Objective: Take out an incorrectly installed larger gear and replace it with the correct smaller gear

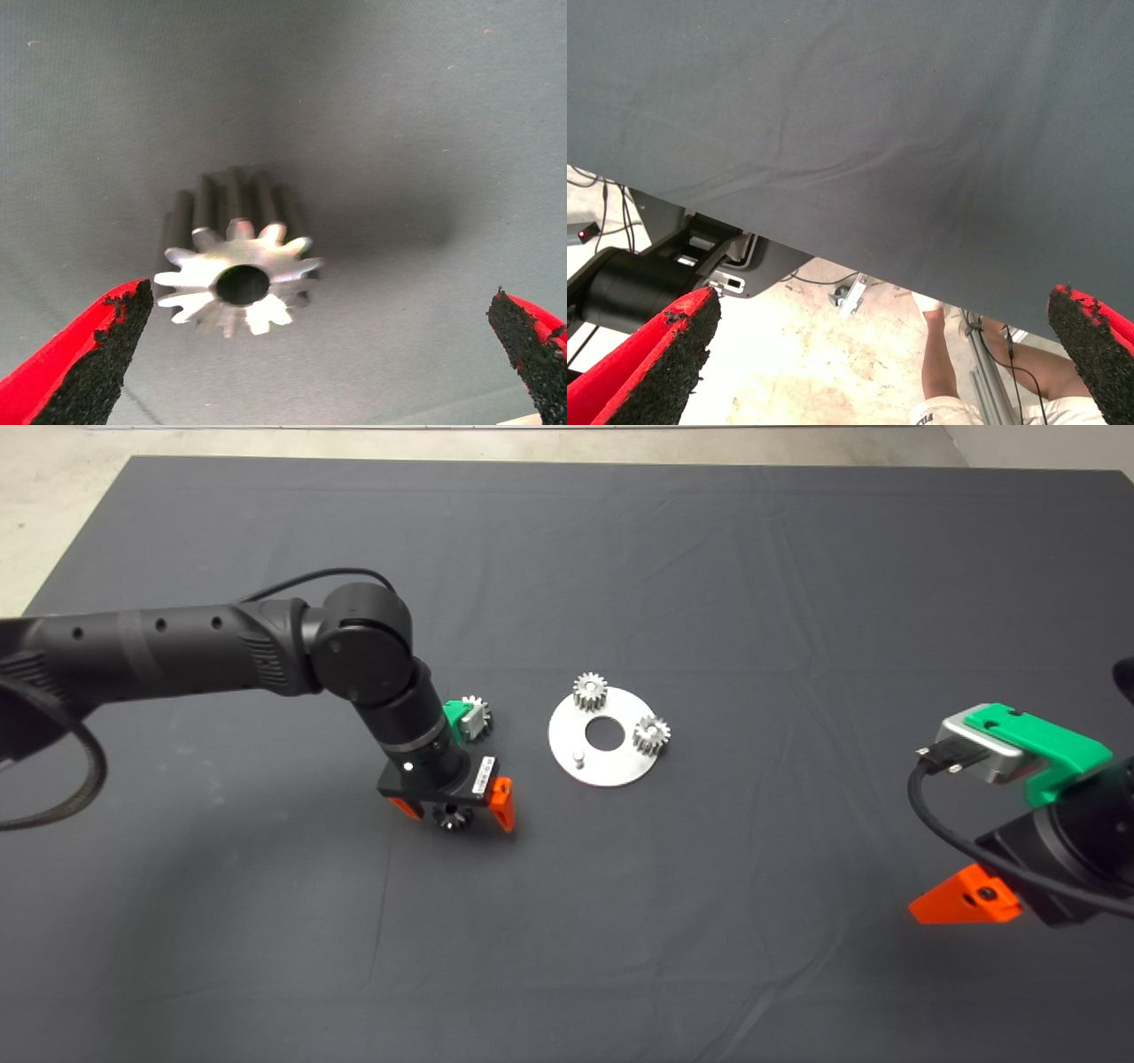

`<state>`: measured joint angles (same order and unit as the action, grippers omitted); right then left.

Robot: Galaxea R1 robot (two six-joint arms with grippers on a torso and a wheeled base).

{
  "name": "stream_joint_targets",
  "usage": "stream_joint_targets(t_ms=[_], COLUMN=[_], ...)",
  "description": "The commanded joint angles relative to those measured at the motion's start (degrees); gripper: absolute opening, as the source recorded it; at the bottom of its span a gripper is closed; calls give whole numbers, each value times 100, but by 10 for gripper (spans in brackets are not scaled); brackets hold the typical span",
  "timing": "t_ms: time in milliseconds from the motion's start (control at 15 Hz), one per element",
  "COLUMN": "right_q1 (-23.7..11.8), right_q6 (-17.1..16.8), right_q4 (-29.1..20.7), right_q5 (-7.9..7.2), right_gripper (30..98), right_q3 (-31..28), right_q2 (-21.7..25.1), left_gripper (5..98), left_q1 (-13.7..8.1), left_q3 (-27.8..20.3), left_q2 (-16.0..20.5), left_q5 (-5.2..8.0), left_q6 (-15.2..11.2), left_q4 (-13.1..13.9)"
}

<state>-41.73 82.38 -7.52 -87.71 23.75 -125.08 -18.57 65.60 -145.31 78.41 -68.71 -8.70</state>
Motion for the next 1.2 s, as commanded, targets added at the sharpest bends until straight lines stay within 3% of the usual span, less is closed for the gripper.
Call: stream_joint_targets(t_ms=[0, 667, 733, 1133], right_q1=[-73, -73, -73, -73], right_q6=[23, 23, 23, 23], right_q4=[-188, -183, -187, -179], right_q5=[-633, -633, -633, -633], right_gripper=[977, 977, 977, 977], right_q3=[-3, -12, -12, -12], right_q2=[-12, -13, -14, -21], left_gripper=[976, 947, 903, 847], left_q1=[-60, -60, -60, -60], left_q3=[92, 57, 66, -31], left_q2=[16, 51, 25, 51], left_q5=[52, 52, 52, 86], left_q6=[6, 24, 24, 24], left_q4=[35, -79, -79, -123])
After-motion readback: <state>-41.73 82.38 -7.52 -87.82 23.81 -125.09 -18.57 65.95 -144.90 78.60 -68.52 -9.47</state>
